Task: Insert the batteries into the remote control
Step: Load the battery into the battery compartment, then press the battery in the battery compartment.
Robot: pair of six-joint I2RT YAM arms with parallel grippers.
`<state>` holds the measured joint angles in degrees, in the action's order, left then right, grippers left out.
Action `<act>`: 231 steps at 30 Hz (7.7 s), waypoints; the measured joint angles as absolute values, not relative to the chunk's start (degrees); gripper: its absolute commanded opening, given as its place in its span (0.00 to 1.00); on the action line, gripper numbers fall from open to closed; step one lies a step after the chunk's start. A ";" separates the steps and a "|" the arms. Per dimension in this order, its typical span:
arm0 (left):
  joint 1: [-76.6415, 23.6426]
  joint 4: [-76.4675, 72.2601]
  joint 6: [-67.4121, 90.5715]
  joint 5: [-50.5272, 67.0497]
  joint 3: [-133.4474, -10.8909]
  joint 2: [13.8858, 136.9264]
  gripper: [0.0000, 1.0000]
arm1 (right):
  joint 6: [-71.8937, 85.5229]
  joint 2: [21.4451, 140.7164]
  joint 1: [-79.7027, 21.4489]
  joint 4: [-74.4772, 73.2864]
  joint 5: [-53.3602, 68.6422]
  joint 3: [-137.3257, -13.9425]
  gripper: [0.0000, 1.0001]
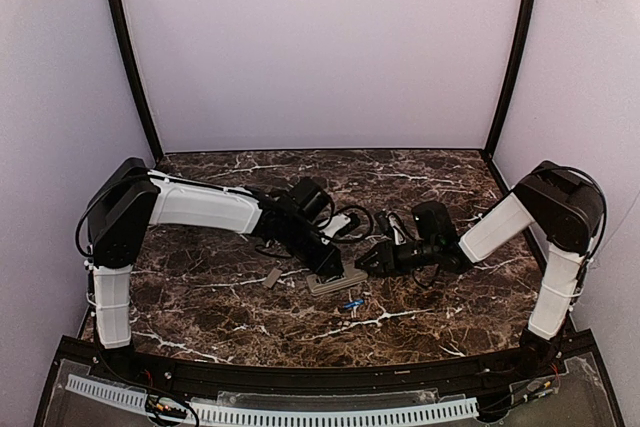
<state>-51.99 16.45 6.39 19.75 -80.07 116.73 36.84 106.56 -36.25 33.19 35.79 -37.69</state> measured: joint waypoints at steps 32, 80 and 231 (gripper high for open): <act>-51.96 13.96 6.39 20.67 -75.33 114.50 0.15 | 36.07 106.59 -36.36 33.12 36.29 -37.89 0.43; -51.96 15.68 6.20 20.91 -78.89 115.15 0.21 | 33.58 106.69 -37.41 29.36 36.32 -40.12 0.44; -54.19 12.08 6.13 17.21 -65.76 109.16 0.22 | 31.48 108.71 -38.28 27.51 33.17 -43.40 0.39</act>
